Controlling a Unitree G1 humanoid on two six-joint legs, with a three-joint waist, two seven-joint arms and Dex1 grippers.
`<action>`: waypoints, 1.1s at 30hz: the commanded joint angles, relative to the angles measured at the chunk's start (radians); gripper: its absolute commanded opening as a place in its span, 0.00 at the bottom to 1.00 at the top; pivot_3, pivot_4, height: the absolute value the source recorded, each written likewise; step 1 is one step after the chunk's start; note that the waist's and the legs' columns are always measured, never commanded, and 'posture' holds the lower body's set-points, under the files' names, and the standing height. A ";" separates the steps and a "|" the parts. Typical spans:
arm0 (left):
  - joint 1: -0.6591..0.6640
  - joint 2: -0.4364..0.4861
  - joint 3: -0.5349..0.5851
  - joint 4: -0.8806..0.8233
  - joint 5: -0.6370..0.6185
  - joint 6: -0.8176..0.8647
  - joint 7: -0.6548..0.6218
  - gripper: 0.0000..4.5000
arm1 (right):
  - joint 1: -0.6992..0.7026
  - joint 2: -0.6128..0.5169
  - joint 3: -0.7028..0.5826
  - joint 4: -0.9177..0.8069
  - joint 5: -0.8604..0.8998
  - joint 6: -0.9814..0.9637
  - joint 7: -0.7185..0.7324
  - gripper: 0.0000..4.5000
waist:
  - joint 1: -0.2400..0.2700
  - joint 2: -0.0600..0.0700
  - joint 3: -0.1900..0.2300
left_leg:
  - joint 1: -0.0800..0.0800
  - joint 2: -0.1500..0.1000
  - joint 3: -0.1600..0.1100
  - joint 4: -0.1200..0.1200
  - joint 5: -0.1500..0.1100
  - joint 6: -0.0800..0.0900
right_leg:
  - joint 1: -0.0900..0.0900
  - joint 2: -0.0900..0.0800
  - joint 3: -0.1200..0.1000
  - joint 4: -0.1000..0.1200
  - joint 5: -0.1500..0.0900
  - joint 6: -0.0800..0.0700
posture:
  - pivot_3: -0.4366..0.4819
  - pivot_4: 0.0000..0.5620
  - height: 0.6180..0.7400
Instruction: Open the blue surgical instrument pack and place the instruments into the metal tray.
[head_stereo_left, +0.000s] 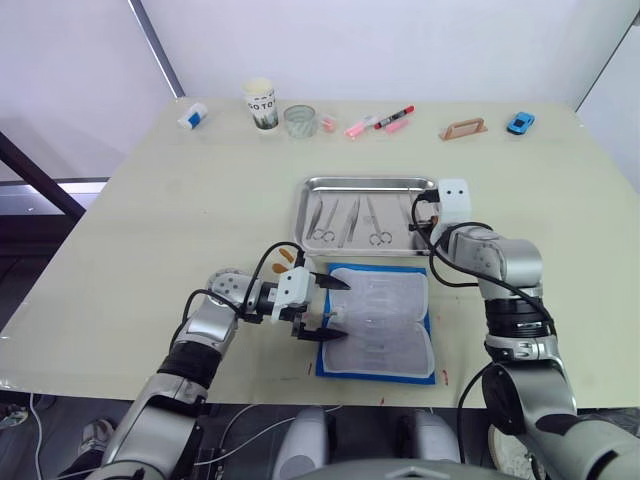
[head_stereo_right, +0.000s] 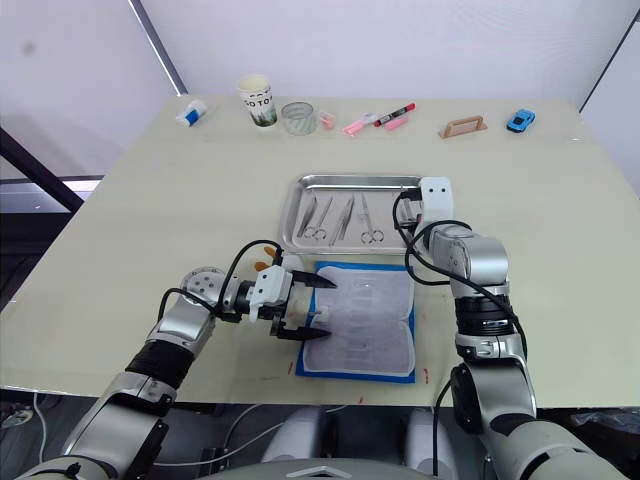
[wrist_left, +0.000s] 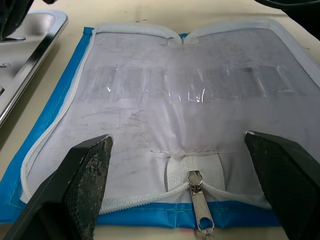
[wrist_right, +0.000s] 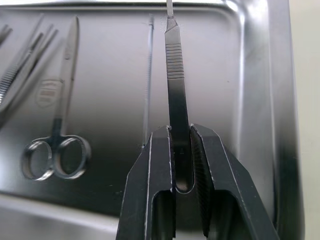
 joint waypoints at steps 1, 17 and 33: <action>0.038 0.002 -0.033 0.046 0.050 0.034 0.020 1.00 | -0.026 -0.011 0.019 -0.007 -0.007 -0.034 0.022 0.41 | 0.000 0.000 0.000 | 0.000 0.000 0.000 0.000 0.000 0.000 | 0.000 0.000 0.000 0.000 0.000 0.000 | 0.48 0.27 1.00; 0.133 0.018 0.117 -0.239 -0.182 0.233 0.051 1.00 | 0.302 -0.187 0.048 -0.432 0.187 -0.453 0.549 0.69 | -0.019 -0.002 0.010 | -0.002 0.000 -0.001 -0.001 0.000 0.000 | 0.000 0.000 0.001 -0.003 -0.001 0.001 | 0.48 0.27 1.00; 0.399 0.141 0.419 -0.679 -0.482 0.657 0.283 1.00 | 0.693 -0.505 -0.085 -0.511 0.357 -0.712 0.987 0.98 | -0.022 -0.017 0.031 | -0.003 0.001 -0.001 -0.002 0.000 0.000 | 0.000 -0.001 0.001 -0.007 -0.001 0.002 | 0.48 0.27 1.00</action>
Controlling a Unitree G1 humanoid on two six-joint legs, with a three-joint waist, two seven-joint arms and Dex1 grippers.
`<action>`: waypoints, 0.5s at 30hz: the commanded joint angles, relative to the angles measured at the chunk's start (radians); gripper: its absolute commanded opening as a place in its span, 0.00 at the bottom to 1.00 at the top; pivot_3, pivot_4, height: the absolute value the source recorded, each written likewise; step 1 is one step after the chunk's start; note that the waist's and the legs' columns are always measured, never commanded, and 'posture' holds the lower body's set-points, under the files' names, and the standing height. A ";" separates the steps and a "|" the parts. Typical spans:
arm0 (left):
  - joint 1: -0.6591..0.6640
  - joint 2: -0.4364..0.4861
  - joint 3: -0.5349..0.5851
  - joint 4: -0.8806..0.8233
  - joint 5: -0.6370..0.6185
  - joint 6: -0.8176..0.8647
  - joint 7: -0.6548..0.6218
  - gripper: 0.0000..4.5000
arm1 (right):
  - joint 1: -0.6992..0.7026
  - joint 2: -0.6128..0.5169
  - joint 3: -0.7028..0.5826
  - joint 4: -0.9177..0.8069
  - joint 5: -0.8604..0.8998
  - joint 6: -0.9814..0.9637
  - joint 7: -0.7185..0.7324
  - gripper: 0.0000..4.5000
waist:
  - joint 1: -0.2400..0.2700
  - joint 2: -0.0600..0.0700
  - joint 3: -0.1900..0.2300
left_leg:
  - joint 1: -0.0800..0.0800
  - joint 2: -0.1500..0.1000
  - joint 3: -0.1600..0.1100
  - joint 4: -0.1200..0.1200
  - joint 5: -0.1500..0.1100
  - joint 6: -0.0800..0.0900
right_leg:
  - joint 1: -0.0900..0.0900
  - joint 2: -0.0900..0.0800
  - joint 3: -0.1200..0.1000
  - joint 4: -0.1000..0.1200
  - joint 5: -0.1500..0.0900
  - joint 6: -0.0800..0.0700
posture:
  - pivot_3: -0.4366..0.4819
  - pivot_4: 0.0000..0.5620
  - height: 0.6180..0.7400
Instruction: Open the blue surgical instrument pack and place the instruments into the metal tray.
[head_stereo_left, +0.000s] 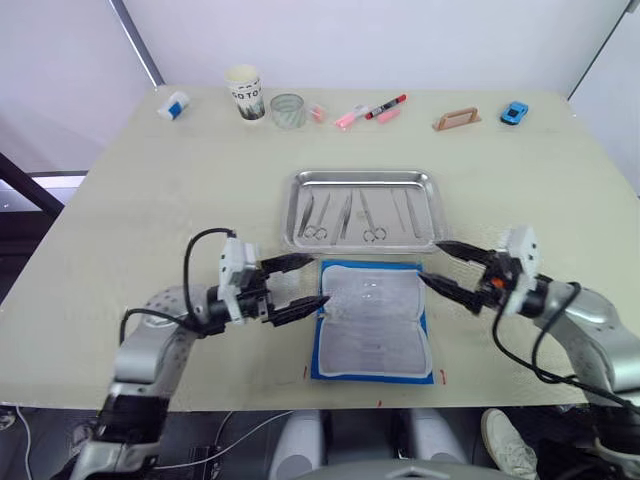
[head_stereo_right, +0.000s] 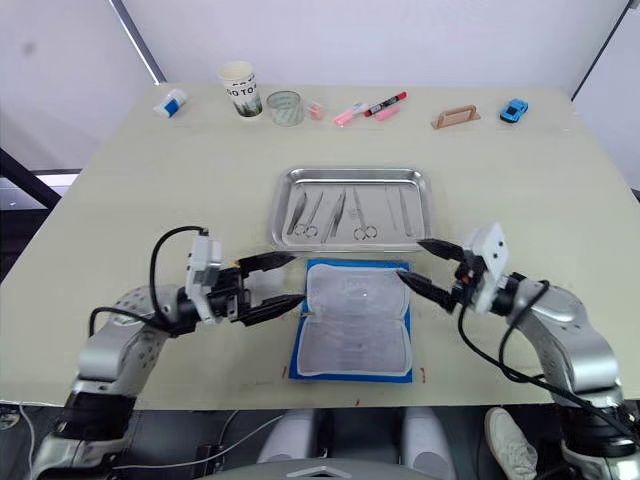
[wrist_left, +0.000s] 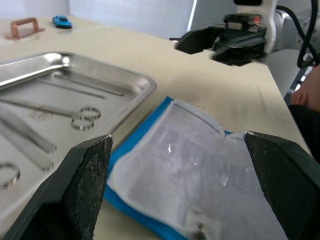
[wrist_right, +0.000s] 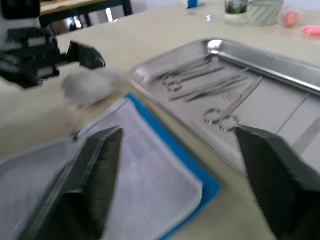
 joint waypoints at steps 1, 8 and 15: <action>0.086 0.039 0.105 -0.090 -0.074 0.060 0.031 1.00 | 0.106 -0.059 -0.092 -0.065 0.059 -0.057 0.090 0.98 | 0.002 -0.001 0.001 | 0.000 0.000 0.000 0.000 0.000 0.000 | 0.000 0.000 0.000 0.000 0.000 0.000 | 0.48 0.27 1.00; 0.319 0.083 0.284 -0.150 -0.116 0.103 0.065 1.00 | 0.388 -0.130 -0.291 -0.074 0.101 -0.149 0.196 0.98 | 0.012 -0.002 0.003 | 0.000 0.001 0.000 0.000 0.000 0.000 | 0.001 0.000 0.000 -0.002 -0.002 -0.003 | 0.48 0.27 1.00; 0.504 0.087 0.390 -0.138 -0.066 0.074 0.085 1.00 | 0.521 -0.141 -0.446 -0.017 0.122 -0.207 0.252 0.98 | 0.017 -0.003 0.003 | 0.001 0.001 0.002 0.000 0.000 -0.001 | 0.001 0.000 0.002 -0.004 -0.002 -0.004 | 0.48 0.27 1.00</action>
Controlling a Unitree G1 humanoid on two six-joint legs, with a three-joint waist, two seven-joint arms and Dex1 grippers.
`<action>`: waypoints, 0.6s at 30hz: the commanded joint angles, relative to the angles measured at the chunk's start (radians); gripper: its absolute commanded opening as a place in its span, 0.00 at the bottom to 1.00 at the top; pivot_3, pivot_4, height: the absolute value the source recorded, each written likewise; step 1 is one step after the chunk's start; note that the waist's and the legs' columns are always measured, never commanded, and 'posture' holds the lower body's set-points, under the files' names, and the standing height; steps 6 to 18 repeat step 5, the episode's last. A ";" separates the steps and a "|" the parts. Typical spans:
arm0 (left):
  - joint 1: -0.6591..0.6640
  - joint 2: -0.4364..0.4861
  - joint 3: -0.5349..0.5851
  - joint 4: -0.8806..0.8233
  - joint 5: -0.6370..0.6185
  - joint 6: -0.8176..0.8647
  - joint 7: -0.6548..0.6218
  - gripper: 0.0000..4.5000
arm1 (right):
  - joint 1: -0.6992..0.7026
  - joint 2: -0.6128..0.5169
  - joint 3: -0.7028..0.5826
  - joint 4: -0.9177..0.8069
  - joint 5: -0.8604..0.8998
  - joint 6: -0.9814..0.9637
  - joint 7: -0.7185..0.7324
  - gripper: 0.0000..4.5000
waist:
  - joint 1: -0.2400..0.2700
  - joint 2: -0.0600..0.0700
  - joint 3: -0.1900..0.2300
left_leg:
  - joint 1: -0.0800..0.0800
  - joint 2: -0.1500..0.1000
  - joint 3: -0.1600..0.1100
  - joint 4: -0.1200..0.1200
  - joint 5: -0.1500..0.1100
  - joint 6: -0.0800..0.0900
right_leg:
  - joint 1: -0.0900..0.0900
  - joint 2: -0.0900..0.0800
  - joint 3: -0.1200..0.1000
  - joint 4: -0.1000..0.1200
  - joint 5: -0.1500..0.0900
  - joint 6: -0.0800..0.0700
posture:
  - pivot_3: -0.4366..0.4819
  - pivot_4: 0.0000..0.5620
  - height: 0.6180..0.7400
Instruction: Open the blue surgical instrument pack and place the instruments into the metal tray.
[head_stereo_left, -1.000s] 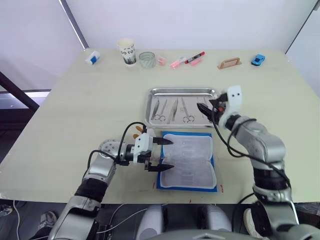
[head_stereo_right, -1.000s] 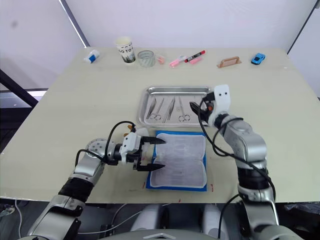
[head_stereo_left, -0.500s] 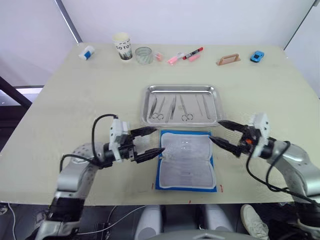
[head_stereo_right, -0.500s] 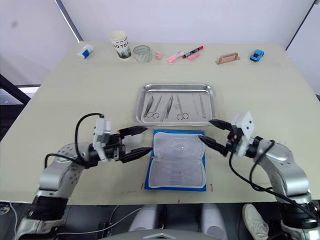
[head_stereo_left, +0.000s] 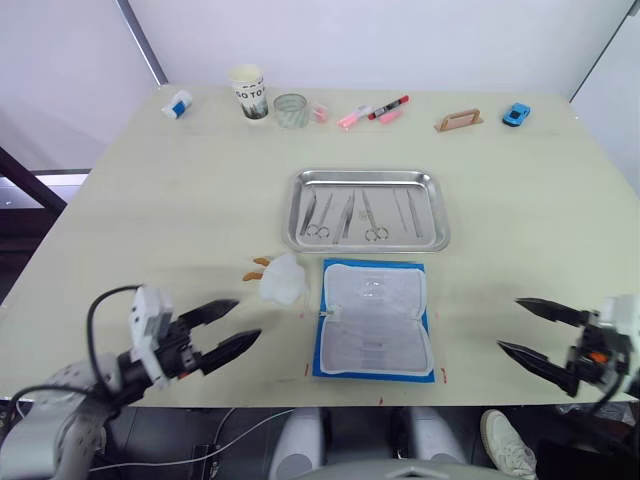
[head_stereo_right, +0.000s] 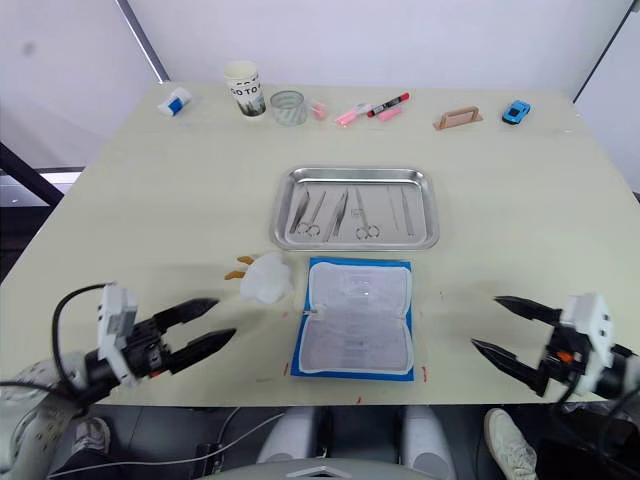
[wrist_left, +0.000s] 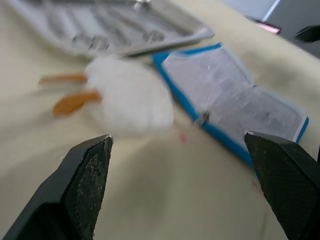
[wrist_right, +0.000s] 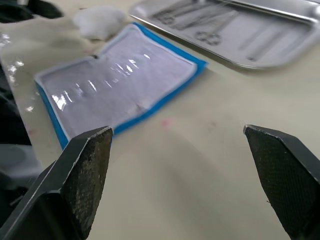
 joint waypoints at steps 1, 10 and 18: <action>0.012 0.011 0.033 -0.013 0.026 -0.027 0.015 1.00 | 0.007 -0.006 -0.042 -0.005 0.027 -0.037 0.024 0.98 | 0.006 0.000 0.000 | 0.000 0.000 0.000 0.000 0.000 0.000 | 0.000 0.000 0.000 0.000 0.000 0.000 | 0.48 0.27 1.00; -0.001 0.010 0.026 -0.003 0.031 -0.010 0.039 1.00 | 0.009 0.001 -0.028 0.012 0.021 -0.060 0.032 0.98 | 0.013 0.000 0.001 | 0.001 0.000 0.000 0.001 0.000 0.000 | 0.000 0.000 0.000 0.000 0.000 0.000 | 0.48 0.27 1.00; -0.001 0.010 0.026 -0.003 0.031 -0.010 0.039 1.00 | 0.009 0.001 -0.028 0.012 0.021 -0.060 0.032 0.98 | 0.013 0.000 0.001 | 0.001 0.000 0.000 0.001 0.000 0.000 | 0.000 0.000 0.000 0.000 0.000 0.000 | 0.48 0.27 1.00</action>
